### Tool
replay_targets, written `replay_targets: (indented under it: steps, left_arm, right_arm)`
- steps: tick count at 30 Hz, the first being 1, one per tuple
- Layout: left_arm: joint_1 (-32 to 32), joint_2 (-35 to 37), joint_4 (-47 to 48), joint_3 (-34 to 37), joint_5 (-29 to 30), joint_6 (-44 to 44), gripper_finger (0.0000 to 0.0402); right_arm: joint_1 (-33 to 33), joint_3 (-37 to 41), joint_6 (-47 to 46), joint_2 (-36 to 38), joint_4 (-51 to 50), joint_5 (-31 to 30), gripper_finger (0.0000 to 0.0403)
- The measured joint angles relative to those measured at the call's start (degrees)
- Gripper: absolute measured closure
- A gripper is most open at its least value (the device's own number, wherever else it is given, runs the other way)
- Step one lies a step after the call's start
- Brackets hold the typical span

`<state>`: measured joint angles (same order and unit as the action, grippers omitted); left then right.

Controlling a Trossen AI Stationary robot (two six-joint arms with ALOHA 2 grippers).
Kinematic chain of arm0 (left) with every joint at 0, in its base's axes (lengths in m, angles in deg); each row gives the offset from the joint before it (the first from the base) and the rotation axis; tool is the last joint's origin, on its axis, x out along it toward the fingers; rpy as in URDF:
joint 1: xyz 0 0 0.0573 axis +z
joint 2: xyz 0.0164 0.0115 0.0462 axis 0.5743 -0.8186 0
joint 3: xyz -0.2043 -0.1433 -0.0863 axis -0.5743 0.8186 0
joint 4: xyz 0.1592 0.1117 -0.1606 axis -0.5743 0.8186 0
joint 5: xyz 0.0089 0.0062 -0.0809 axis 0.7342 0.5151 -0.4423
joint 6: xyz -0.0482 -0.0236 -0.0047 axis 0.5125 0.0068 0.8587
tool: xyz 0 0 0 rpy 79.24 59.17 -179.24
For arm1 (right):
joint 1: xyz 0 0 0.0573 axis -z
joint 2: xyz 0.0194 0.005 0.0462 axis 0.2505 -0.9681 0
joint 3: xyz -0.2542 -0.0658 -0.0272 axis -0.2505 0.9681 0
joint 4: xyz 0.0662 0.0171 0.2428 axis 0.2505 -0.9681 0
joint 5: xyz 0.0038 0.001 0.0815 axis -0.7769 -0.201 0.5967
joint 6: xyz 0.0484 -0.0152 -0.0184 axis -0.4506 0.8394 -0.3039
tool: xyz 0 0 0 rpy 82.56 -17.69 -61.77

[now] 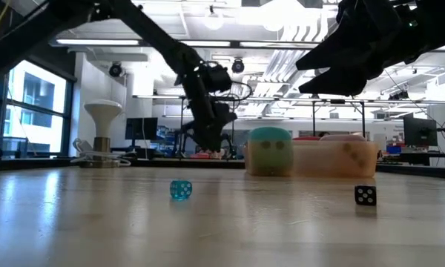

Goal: Pick & Place Dice
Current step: Put the small orange die into the the orange bin

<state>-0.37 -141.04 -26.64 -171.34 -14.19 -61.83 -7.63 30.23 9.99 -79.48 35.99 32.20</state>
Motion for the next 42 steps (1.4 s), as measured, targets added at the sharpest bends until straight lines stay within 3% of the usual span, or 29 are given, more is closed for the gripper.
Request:
replay_targets:
  steps: [3,10,13,17,22,27,33,42]
  left_arm:
    - [-3.10,1.56,3.07,0.09,3.96,-2.87,0.0341]
    - [-13.28,4.62,2.50,0.07,7.09,-8.02,0.0341]
    - [-17.81,5.69,2.21,0.00,12.49,-10.22,0.0341]
    - [-22.17,6.72,1.46,0.00,13.30,-10.87,0.0341]
    - [-24.36,7.10,-1.04,-0.04,13.29,-11.85,0.0341]
    - [-21.65,7.10,-1.45,-0.04,13.64,-11.64,0.0341]
    - [-17.98,6.38,-0.55,-0.07,2.59,-12.27,0.0341]
    - [-16.97,3.86,-0.26,-0.07,2.15,-13.73,0.0341]
  right_arm:
    - [-0.22,0.00,0.96,0.00,0.17,-1.71,0.0020]
    - [-8.12,0.00,9.71,0.01,6.06,-18.31,0.0020]
    - [-12.53,0.00,16.58,0.00,11.56,-25.10,0.0020]
    - [-16.59,0.00,23.39,0.00,16.70,-30.55,0.0020]
    - [-18.34,0.00,24.67,0.00,17.75,-32.44,0.0020]
    - [-18.27,0.00,24.66,0.00,18.04,-32.02,0.0020]
    - [-18.19,0.00,24.73,0.00,18.15,-32.04,0.0020]
    - [-17.53,0.00,24.64,0.00,18.15,-31.78,0.0020]
